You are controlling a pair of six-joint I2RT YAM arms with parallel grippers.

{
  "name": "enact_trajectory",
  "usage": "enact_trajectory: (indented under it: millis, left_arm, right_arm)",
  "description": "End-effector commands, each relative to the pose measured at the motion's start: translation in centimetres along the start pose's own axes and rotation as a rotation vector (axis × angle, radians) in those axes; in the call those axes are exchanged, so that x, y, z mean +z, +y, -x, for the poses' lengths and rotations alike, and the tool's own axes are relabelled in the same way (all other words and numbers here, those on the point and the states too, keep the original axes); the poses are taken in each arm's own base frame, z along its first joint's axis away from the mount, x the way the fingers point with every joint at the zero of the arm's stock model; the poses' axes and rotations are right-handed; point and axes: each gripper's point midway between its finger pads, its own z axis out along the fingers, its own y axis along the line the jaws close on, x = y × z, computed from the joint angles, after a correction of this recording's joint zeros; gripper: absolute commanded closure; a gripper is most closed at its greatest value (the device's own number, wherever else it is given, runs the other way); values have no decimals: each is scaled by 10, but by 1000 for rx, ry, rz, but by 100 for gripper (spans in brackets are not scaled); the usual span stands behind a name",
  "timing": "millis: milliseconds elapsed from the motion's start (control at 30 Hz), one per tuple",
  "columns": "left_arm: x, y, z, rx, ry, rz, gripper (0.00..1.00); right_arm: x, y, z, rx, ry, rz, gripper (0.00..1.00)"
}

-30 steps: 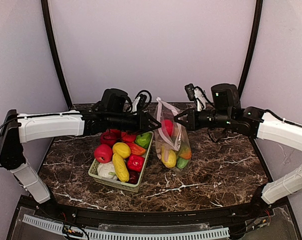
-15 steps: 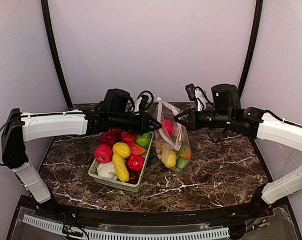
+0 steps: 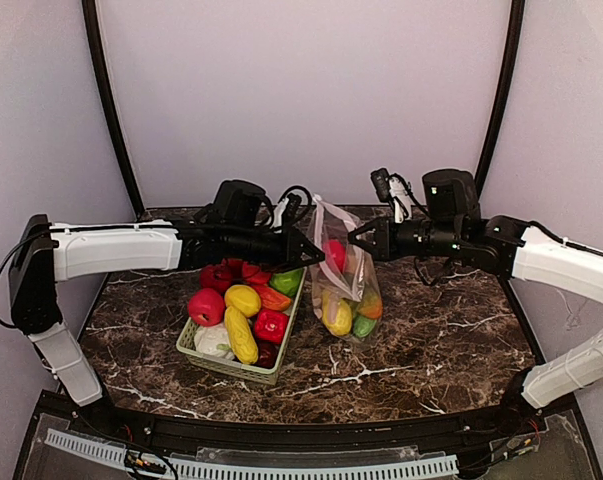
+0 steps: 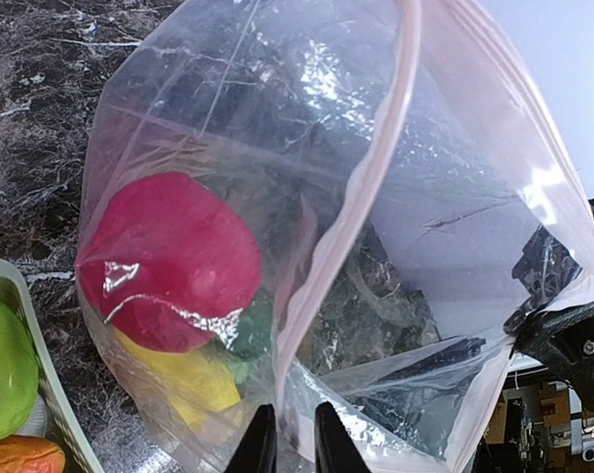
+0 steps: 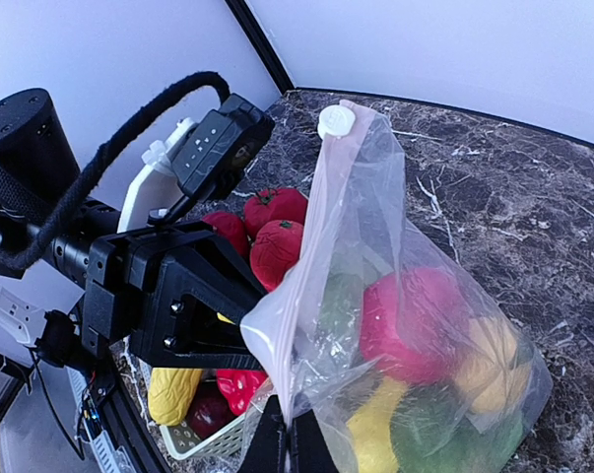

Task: Place the food in the zip-top bag and seal the zipper
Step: Adjust the zipper food storage bag at the center of the board.

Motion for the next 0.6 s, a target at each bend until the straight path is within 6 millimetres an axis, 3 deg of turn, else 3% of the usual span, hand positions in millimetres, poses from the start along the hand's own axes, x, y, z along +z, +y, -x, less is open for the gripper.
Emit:
enact_trajectory:
  millis: [0, 67, 233, 367, 567]
  left_arm:
    - [-4, -16, 12, 22, -21, -34, 93]
    - [-7, -23, 17, 38, -34, -49, 98]
    - [-22, -56, 32, 101, -60, -140, 99]
    - [-32, -89, 39, 124, -46, -248, 99]
    - [-45, -130, 45, 119, -53, -404, 99]
  right_arm:
    - [-5, 1, 8, -1, -38, 11, 100]
    - [-7, -1, 10, 5, -44, -4, 100]
    - [-17, -19, 16, 28, -41, -73, 100]
    - [-37, -29, 31, 16, -40, -127, 100]
    - [-60, -26, 40, -28, 12, -162, 100]
